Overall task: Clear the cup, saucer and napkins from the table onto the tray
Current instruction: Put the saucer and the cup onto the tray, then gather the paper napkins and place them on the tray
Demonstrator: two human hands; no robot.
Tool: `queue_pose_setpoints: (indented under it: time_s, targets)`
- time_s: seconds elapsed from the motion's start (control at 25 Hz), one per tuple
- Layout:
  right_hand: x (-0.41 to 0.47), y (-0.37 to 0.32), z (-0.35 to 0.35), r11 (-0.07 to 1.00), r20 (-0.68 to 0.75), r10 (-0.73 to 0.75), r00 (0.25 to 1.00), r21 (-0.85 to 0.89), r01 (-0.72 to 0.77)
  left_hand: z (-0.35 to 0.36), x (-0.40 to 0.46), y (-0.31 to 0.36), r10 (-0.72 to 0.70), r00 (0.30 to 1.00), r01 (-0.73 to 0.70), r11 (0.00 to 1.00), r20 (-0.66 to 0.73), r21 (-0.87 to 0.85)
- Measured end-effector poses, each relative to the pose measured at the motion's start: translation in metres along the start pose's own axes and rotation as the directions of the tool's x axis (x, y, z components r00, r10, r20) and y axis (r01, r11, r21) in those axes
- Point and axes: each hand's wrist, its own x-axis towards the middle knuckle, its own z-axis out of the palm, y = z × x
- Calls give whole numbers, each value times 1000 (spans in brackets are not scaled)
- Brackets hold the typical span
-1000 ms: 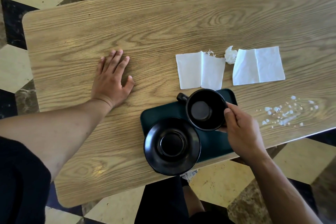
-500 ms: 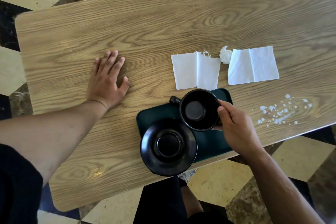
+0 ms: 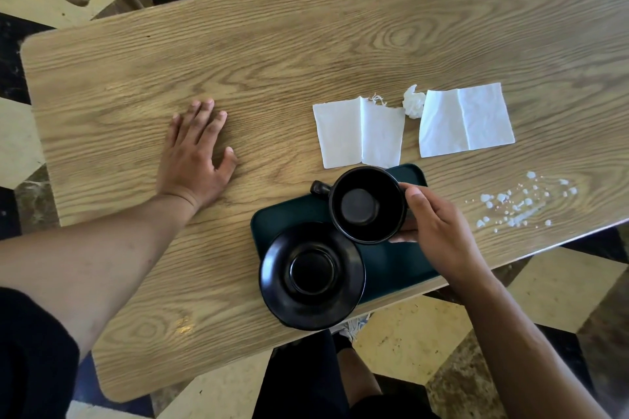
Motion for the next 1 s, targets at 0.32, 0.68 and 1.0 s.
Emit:
queue_pose_setpoints:
  time_s: [0.32, 0.68, 1.0]
  targets:
    - [53, -29, -18, 949, -148, -149, 978, -299, 100, -11, 3, 23, -75, 997, 70, 989, 33, 128]
    - [119, -66, 38, 672, 100, -109, 989, -725, 147, 29, 51, 116, -199, 980, 199, 980, 14, -29]
    - [118, -55, 29, 818, 42, -197, 980, -544, 188, 38, 52, 113, -232, 971, 231, 973, -50, -11]
